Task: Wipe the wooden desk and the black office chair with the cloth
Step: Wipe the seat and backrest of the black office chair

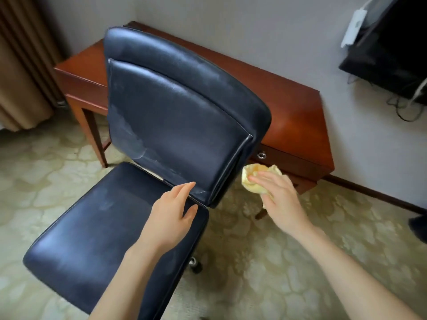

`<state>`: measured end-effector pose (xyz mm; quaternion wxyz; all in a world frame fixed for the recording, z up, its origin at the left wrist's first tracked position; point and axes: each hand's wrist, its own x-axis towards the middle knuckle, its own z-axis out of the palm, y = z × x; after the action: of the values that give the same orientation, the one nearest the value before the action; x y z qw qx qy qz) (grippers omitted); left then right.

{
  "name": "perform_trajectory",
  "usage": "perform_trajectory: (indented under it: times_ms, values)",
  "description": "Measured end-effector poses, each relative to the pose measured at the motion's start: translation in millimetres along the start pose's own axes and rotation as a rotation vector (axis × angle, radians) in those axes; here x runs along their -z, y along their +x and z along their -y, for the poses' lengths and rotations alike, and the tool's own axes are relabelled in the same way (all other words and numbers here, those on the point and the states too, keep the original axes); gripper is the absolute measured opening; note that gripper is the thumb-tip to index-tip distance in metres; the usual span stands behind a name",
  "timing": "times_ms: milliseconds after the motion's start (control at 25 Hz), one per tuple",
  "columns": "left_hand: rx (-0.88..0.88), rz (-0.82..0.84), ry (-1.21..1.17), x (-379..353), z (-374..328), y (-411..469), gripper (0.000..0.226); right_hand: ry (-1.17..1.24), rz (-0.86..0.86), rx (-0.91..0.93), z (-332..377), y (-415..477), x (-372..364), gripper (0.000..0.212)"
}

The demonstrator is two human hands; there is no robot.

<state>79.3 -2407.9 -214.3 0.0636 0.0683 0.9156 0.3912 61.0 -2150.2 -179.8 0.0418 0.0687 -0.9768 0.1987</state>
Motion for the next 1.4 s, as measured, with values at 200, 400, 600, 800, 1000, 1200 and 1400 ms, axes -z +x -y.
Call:
perform_trajectory:
  times_ms: [200, 400, 600, 800, 1000, 1200, 1400]
  values:
    - [0.095, -0.126, 0.073, 17, 9, -28, 0.052, -0.081, -0.216, 0.182, 12, 111, 30, 0.046]
    - [0.189, -0.243, 0.083, 50, 22, -33, 0.052, -0.154, -0.105, 0.436, 74, 187, 9, 0.047]
    - [0.138, -0.259, 0.052, 79, 31, -8, 0.053, -0.29, 0.037, 0.479, 94, 204, -16, 0.049]
    - [0.201, -0.283, 0.027, 82, 47, 19, 0.057, -0.487, 0.173, 0.762, 129, 247, -22, 0.053]
    - [0.367, -0.423, -0.054, 76, 70, 65, 0.057, -0.708, 0.231, 1.035, 179, 339, -43, 0.059]
    - [0.58, -0.674, -0.25, 55, 88, 122, 0.06, -0.823, 0.241, 1.428, 239, 402, -102, 0.044]
    - [0.738, -0.727, -0.426, 15, 93, 151, 0.064, -0.881, 0.251, 1.549, 287, 413, -156, 0.038]
